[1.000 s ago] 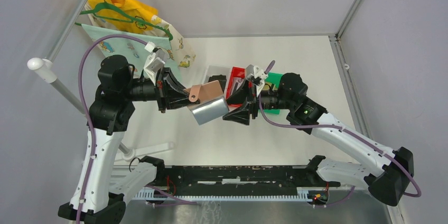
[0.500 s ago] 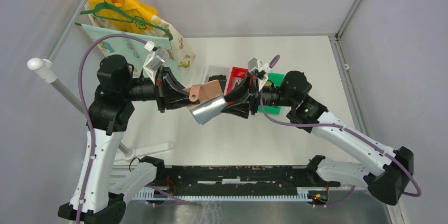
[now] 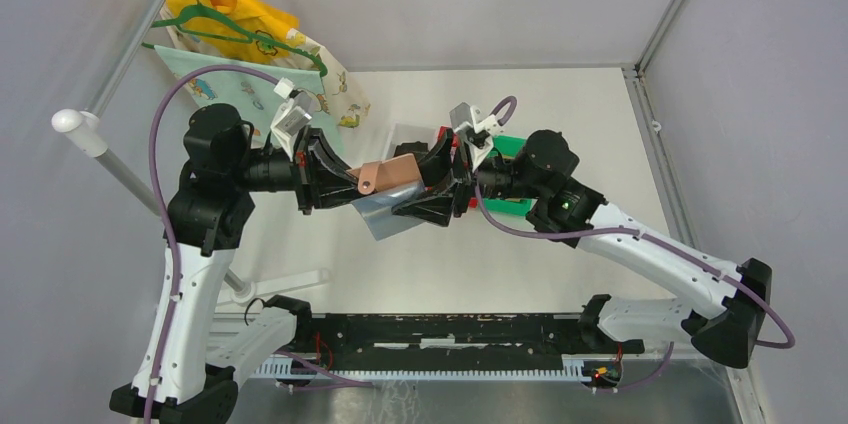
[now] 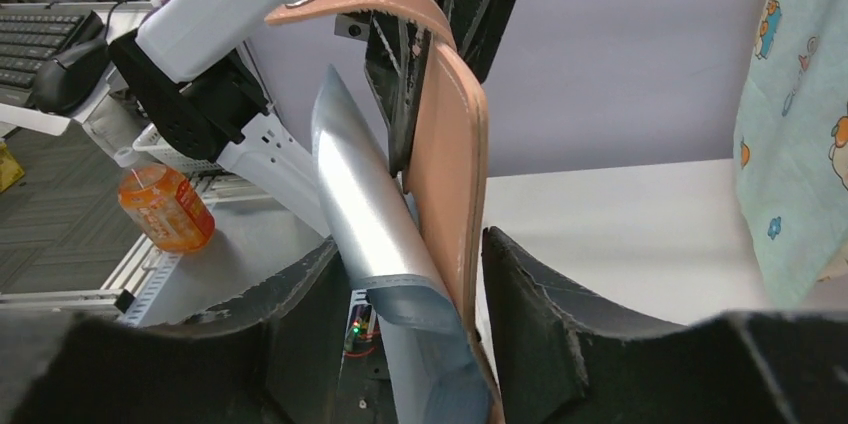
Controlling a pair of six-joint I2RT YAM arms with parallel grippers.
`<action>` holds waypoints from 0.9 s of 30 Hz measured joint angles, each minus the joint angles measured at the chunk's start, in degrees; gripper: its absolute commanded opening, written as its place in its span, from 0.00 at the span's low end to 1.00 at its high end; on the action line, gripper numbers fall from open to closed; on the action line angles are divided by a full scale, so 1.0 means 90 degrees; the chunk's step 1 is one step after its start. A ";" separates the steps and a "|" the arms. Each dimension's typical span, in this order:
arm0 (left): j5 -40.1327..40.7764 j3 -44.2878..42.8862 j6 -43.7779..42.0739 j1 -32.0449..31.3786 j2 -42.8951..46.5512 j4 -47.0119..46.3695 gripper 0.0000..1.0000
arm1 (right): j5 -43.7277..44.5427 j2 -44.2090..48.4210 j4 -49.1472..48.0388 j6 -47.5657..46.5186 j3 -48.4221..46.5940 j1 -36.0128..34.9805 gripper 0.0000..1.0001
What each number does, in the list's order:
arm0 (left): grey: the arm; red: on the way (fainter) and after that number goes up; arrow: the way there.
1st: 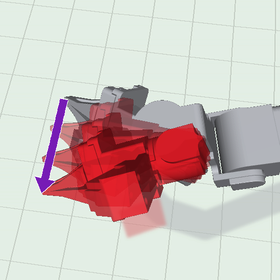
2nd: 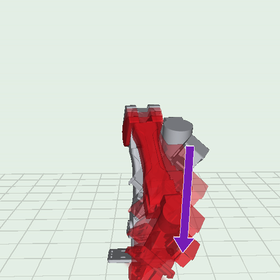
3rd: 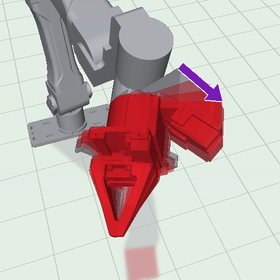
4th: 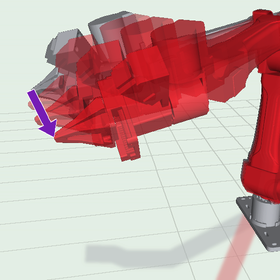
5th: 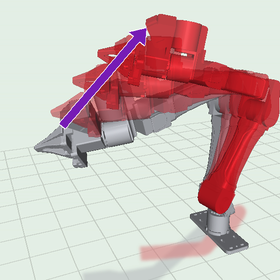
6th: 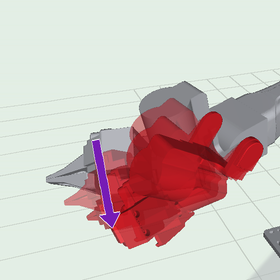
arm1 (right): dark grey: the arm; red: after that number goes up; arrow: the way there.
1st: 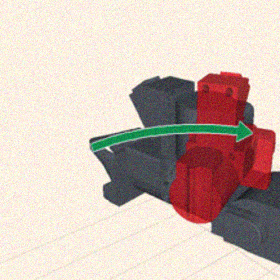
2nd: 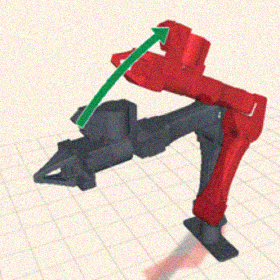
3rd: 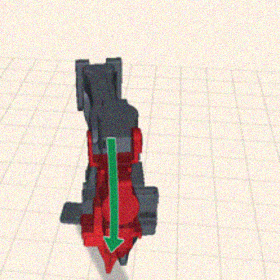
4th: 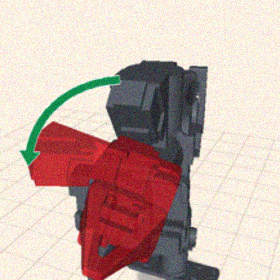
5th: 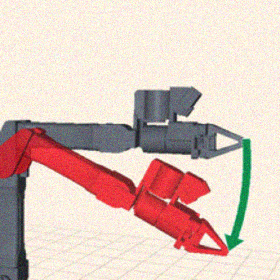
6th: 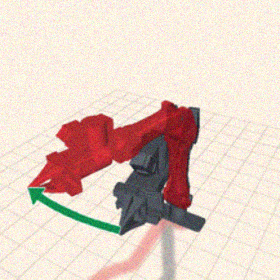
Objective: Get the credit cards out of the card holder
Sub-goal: Remove the credit card from the card holder.
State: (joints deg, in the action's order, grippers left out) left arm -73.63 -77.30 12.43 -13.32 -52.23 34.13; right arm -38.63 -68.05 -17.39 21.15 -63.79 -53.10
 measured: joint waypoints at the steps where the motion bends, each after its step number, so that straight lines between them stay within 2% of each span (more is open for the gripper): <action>1: -0.0007 0.0005 0.0002 0.0000 0.0000 0.0000 0.02 | 0.0010 0.0002 -0.0032 0.0005 -0.0015 -0.0029 0.34; 2: -0.0012 0.0012 0.0002 0.0000 0.0000 0.0000 0.02 | 0.0017 0.0002 -0.0053 -0.0015 -0.0015 -0.0041 0.22; 3: -0.0022 0.0015 0.0000 0.0000 0.0000 0.0002 0.04 | 0.0034 0.0002 -0.0063 0.0015 -0.0015 -0.0046 0.16; 5: -0.0022 0.0024 0.0000 0.0000 0.0002 0.0000 0.21 | 0.0083 0.0010 -0.0058 0.0024 -0.0015 -0.0046 0.07; 6: -0.0002 0.0027 -0.0002 0.0000 0.0005 0.0005 0.31 | 0.0109 0.0022 -0.0049 0.0034 -0.0012 -0.0046 0.04; 7: 0.0032 0.0029 -0.0007 0.0000 0.0005 -0.0002 0.49 | 0.0136 0.0049 -0.0010 0.0051 -0.0012 -0.0051 0.01; 8: 0.0075 0.0029 -0.0036 0.0000 0.0005 -0.0007 0.59 | 0.0160 0.0080 0.0058 0.0034 -0.0012 -0.0063 0.00; 11: 0.0338 -0.0087 -0.0410 0.0005 -0.0022 0.0267 0.71 | 0.0238 0.0160 0.0308 0.0007 -0.0010 -0.0070 0.00; 16: 0.0624 -0.0738 -0.1435 0.0007 -0.0148 0.1190 0.80 | 0.0634 0.0282 0.0877 -0.0117 -0.0012 0.0017 0.00; 20: 0.0590 -0.1122 -0.2322 0.0005 -0.0104 0.1894 0.80 | 0.0777 0.0374 0.1166 -0.0185 -0.0012 0.0202 0.00; 24: 0.0612 -0.0945 -0.3021 0.0005 0.0131 0.2208 0.77 | 0.0665 0.0425 0.1217 -0.0092 -0.0017 0.0245 0.00; 27: 0.0947 -0.0379 -0.3155 0.0005 0.0503 0.1940 0.77 | 0.0381 0.0372 0.1069 0.0148 -0.0017 0.0245 0.00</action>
State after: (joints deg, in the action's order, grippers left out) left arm -65.10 -80.71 -15.97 -13.28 -47.70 51.59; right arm -35.20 -64.71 -7.77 22.48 -63.94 -50.89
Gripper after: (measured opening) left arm 0.773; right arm 0.040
